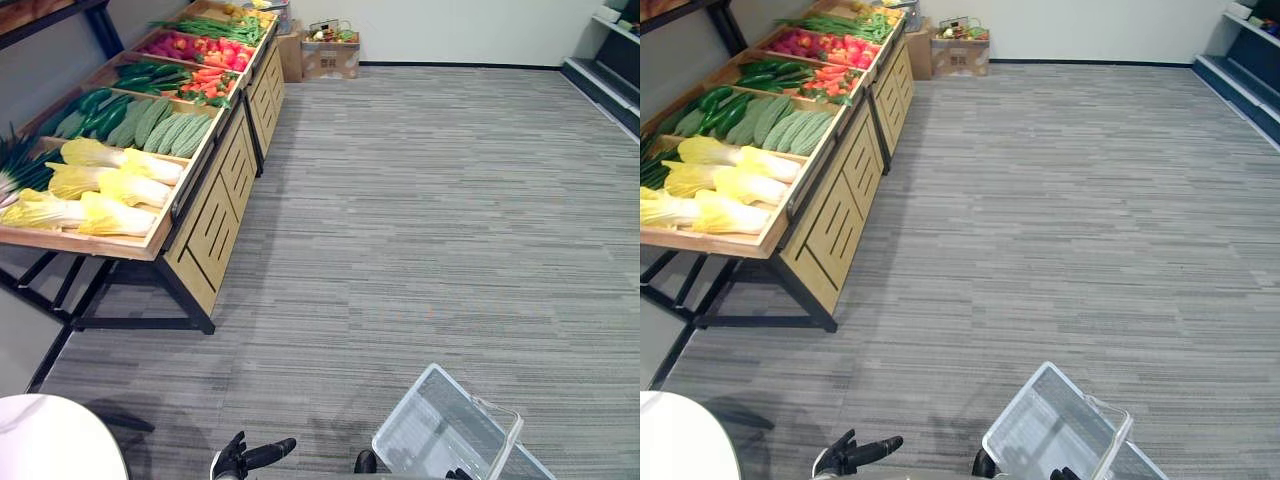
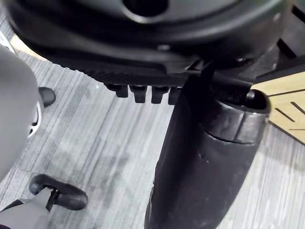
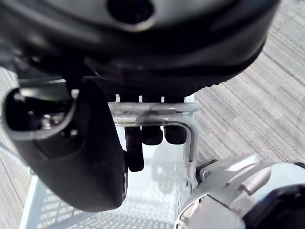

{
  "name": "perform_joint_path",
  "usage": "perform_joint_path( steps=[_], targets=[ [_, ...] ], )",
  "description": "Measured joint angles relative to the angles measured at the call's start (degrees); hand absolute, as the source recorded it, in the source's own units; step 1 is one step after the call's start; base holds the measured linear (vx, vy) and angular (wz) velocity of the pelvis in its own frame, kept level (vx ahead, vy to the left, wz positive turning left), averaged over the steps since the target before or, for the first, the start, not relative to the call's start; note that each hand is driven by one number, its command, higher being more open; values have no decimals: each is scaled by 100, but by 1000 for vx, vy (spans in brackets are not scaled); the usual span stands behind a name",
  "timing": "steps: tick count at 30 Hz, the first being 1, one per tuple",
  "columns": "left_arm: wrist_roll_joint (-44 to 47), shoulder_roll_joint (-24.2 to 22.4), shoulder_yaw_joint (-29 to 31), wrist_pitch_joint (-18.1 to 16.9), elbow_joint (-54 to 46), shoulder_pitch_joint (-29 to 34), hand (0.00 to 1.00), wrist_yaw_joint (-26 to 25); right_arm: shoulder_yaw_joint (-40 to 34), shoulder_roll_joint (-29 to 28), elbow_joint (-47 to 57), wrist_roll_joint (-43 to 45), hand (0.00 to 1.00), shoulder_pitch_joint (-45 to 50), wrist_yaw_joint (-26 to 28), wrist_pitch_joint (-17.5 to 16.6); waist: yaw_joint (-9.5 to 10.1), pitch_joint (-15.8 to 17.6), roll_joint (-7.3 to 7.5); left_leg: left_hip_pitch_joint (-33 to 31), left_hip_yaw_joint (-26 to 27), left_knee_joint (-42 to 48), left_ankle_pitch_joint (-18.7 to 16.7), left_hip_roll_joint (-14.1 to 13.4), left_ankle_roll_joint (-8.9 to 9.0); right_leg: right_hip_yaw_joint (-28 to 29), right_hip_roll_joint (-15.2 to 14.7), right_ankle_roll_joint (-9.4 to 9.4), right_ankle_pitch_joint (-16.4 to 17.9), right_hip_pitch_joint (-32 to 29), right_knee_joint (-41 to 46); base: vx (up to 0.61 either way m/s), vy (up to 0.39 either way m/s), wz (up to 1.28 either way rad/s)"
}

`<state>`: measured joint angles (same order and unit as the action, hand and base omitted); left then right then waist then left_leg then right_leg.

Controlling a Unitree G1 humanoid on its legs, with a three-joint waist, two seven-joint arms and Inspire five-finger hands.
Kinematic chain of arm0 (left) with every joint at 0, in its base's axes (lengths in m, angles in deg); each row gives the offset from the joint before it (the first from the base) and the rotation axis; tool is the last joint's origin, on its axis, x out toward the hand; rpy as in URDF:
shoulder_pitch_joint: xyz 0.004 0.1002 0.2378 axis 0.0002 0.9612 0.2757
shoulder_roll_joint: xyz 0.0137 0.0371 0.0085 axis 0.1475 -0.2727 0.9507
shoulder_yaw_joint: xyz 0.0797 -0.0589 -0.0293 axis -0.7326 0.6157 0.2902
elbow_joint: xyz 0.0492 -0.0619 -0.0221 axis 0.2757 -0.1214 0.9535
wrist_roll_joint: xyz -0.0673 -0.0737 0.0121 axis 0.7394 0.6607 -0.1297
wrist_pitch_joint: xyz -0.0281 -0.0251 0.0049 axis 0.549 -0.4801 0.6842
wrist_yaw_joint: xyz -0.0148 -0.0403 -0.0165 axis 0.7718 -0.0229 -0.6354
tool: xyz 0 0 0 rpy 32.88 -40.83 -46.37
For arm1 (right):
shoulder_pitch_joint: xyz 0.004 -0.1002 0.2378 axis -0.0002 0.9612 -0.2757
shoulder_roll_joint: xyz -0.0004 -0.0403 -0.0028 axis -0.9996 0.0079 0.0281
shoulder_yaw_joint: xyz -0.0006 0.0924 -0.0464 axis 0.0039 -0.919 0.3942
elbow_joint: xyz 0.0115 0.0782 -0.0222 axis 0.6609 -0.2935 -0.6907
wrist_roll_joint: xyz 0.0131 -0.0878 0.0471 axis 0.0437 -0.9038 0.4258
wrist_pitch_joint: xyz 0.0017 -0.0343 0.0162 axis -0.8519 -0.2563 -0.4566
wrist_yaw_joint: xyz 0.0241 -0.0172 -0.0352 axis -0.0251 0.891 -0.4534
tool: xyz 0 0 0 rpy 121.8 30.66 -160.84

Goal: Pick vegetable in the basket

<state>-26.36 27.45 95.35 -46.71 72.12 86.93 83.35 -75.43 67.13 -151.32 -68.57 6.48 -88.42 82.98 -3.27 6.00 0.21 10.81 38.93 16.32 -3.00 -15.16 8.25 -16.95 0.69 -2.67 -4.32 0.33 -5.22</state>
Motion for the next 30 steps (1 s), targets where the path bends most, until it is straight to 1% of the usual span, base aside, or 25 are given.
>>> perform_joint_path(
  steps=[1,2,3,4,5,6,7,9,10,11,12,13,14,15,16,18,19,25,28,30],
  targets=[
    [-1,13,53,-1,-4,52,100,-11,7,15,-8,-1,0,-1,4,-31,14,10,36,-191,-32,729,41,-221,37,94,-12,-29,23,92,0,25,-104,-35],
    [44,12,175,-5,-13,52,100,-25,40,28,-7,-1,0,-5,4,-48,43,27,70,-454,-219,1475,148,-445,-87,189,-19,-59,49,157,3,33,-98,-36],
    [44,37,206,-36,-33,45,100,-30,92,50,-11,-2,0,-12,4,-54,59,27,66,-609,-442,1738,98,-476,-137,257,-24,-67,56,173,8,36,-64,-52],
    [85,-4,216,-63,-83,41,100,-39,212,137,-75,-2,0,-68,3,-47,158,29,44,-862,-1150,1823,-468,-259,-167,465,-57,-89,69,184,11,22,-18,-60],
    [106,-8,197,-79,-115,40,100,-41,217,153,-106,-5,0,-100,15,-43,185,32,50,-954,-1480,1634,-726,-96,-137,572,-77,-86,69,204,9,12,7,-65],
    [109,-6,185,-95,-121,41,100,-43,215,152,-112,-4,0,-118,19,-42,193,36,55,-983,-1652,1427,-847,-10,-125,635,-84,-82,70,222,8,-3,51,-58],
    [126,-1,159,-110,-123,42,100,-43,216,150,-125,-4,0,-132,18,-41,195,37,59,-999,-2001,771,-953,144,-127,774,-94,-54,86,273,2,-12,58,-53],
    [172,4,130,-114,-124,43,100,-44,217,163,-141,-5,0,-126,9,-43,193,37,53,-995,-2322,7,-906,281,-104,872,-108,17,104,261,-9,-4,82,-49],
    [213,11,6,-114,-118,40,100,-45,216,193,-145,-5,0,-115,1,-44,193,40,13,-1021,-2454,-523,-715,342,-91,943,-94,84,101,245,-11,33,117,-42],
    [215,-10,-90,-111,-88,30,100,-45,208,243,-143,-5,0,-73,-3,-48,181,41,-107,-1040,-2487,-836,-386,336,-106,972,-30,175,93,246,-14,71,180,-35],
    [215,-48,-156,-111,-60,32,100,-43,201,273,-142,-5,0,-42,-12,-50,168,24,-220,-1051,-2535,-952,-227,326,-127,973,35,232,87,247,-16,95,205,-23],
    [216,-45,-214,-98,2,4,100,-34,171,328,-181,-3,0,-12,-69,-25,162,-10,-261,-1019,-2589,-1027,-56,348,-55,1012,20,304,107,273,-19,114,243,-13],
    [215,-10,-306,-98,9,1,100,-37,161,255,-152,2,0,28,-77,-47,125,-51,-213,-987,-2553,-1149,-107,460,-129,988,-89,381,134,269,-16,102,203,-9],
    [214,8,-321,-98,11,0,100,-42,136,220,-153,3,0,39,-88,-46,105,-79,-192,-986,-2542,-1202,-116,513,-143,988,-140,423,152,260,-15,118,175,0],
    [215,46,-407,-99,23,-5,100,-45,124,152,-161,5,0,54,-100,-50,96,-136,-125,-941,-2521,-1297,-88,606,-178,988,-221,458,154,230,-10,122,137,2],
    [214,103,-550,-98,78,-8,100,-42,111,113,-169,7,0,39,-128,-49,97,-172,-112,-882,-2477,-1401,-52,718,-215,975,-311,524,177,212,6,142,124,-1],
    [193,236,-931,-109,341,-134,100,-37,711,199,-171,-21,0,-105,-58,-35,150,-148,-61,-512,-2558,-1867,126,727,-208,640,-213,511,138,284,-20,72,58,-1],
    [193,259,-904,-109,341,-145,100,-36,706,181,-171,-20,0,-111,-56,-35,152,-132,-35,-513,-2574,-1880,126,738,-208,608,-221,515,140,300,-18,-2,0,1],
    [195,256,-804,-108,344,-144,100,-36,663,170,-171,-16,0,-110,-56,-32,159,-133,-16,-507,-2591,-1877,127,743,-209,577,-228,516,139,321,-18,-13,0,3],
    [196,232,-631,-105,350,-136,100,-35,660,163,-171,-13,0,-105,-57,-28,163,-120,4,-454,-2591,-1870,126,742,-209,568,-230,516,139,379,-19,-15,1,1]
  ],
)
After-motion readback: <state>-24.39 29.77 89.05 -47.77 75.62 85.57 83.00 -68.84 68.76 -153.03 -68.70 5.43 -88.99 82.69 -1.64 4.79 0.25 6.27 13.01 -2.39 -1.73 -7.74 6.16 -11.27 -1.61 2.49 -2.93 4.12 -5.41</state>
